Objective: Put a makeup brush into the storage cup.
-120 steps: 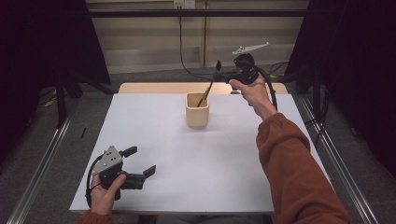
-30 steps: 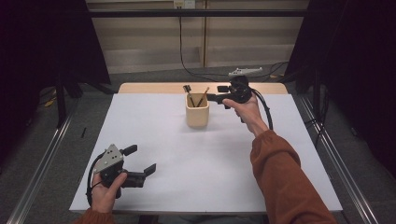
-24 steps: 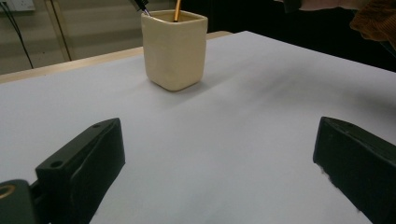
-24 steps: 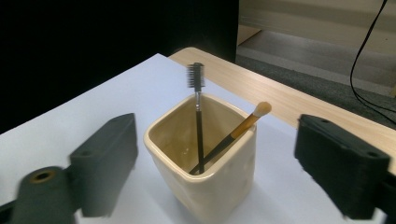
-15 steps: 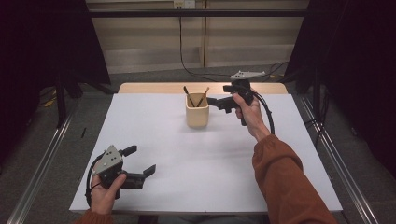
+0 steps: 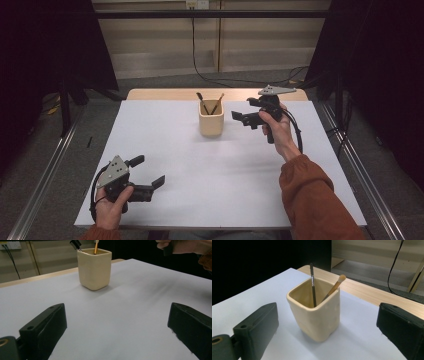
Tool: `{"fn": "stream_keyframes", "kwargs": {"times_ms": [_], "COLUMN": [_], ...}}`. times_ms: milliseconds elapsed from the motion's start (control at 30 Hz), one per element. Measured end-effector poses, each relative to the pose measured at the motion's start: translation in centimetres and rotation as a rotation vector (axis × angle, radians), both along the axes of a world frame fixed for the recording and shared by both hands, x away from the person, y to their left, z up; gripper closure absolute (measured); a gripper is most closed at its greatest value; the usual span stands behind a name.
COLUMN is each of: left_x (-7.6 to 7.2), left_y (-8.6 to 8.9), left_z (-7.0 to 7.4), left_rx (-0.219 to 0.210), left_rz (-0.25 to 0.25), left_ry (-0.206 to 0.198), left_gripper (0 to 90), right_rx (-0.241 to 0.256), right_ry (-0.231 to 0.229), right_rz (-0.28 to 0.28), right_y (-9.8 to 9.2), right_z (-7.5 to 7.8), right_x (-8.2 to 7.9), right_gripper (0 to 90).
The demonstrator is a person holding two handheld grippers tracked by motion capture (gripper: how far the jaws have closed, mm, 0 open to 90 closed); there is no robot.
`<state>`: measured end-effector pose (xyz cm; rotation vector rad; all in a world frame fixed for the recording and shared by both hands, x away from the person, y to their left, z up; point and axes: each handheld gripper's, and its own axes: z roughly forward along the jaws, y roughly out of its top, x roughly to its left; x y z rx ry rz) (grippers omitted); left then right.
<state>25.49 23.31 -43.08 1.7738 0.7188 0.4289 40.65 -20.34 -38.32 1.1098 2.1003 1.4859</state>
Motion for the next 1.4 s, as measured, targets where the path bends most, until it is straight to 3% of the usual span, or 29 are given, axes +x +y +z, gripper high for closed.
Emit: {"fn": "stream_keyframes", "kwargs": {"times_ms": [433, 533, 867, 967, 1267, 1400], "left_x": [0.0, 0.0, 0.0, 0.0, 0.0, 0.0], "left_y": [0.2, 0.3, 0.4, 0.4, 0.5, 0.6], "left_z": [-0.1, 0.0, 0.0, 0.0, 0.0, 0.0], "left_rx": [-0.032, -0.030, -0.026, -0.024, -0.039, -0.030], "left_rz": [0.017, 0.028, 0.033, 0.033, 0.054, 0.059], "left_ry": [0.010, 0.007, 0.000, -0.002, 0.006, -0.009], "left_gripper": [2.1, 2.1, 2.1, 2.1, 2.1, 2.2], "right_rx": [0.003, -0.013, -0.001, -0.027, -0.006, -0.009], "right_ry": [-0.012, -0.021, -0.029, -0.019, 0.003, -0.002], "right_rz": [-0.023, -0.048, -0.048, -0.046, -0.045, -0.056], "right_y": [-2.8, -3.4, -4.7, -4.9, -6.0, -6.7], "right_z": [-0.4, -0.5, -0.7, -1.0, -2.2, -2.3], "right_x": [-3.2, -3.9, -6.6, -7.2, -9.3, -10.2], "right_gripper": [3.2, 3.4, 3.9, 3.6, 3.5, 3.9]}}
